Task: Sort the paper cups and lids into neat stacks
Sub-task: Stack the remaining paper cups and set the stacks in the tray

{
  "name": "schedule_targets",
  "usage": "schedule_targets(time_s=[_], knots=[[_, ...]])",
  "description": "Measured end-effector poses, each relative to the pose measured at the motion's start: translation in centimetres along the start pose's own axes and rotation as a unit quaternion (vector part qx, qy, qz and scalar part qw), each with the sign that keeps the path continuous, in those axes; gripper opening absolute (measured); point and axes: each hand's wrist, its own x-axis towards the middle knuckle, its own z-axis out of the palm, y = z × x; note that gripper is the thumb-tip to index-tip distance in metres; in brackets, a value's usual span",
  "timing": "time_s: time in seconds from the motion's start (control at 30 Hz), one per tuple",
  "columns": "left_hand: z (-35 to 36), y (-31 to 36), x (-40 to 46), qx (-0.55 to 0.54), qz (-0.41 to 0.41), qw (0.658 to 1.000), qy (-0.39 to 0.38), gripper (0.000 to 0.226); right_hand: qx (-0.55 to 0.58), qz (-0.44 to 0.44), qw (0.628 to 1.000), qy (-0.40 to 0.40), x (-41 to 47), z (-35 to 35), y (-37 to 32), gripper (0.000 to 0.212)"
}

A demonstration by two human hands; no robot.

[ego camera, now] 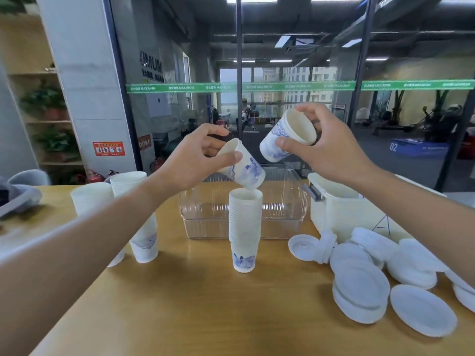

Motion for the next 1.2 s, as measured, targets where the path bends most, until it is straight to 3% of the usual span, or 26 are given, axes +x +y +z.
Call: schedule_targets(time_s=[0.33,0.77,1.07,1.2], knots=[[2.1,-1.3,-1.0,0.07,0.004,0.995,-0.071,0.08,0.009,-0.036,0.999,-0.008,-0.3,1.2,-2.4,0.066],[8.8,-7.5,-6.0,-0.127,-0.029,0.991,-0.034,0.067,0.012,0.021,0.99,-0.139,-2.5,6.2,-0.4,0.072],[10.4,-10.3,-9.1,-0.116,-0.075,0.989,-0.047,0.072,0.035,0.067,0.983,-0.165,-5.2,8.8,1.4,0.07],[10.5,-11.4,-10.2,-0.086,-0.088,0.991,-0.053,0.076,0.078,0.096,0.98,-0.154,-7.6,9.9,2.4,0.079]])
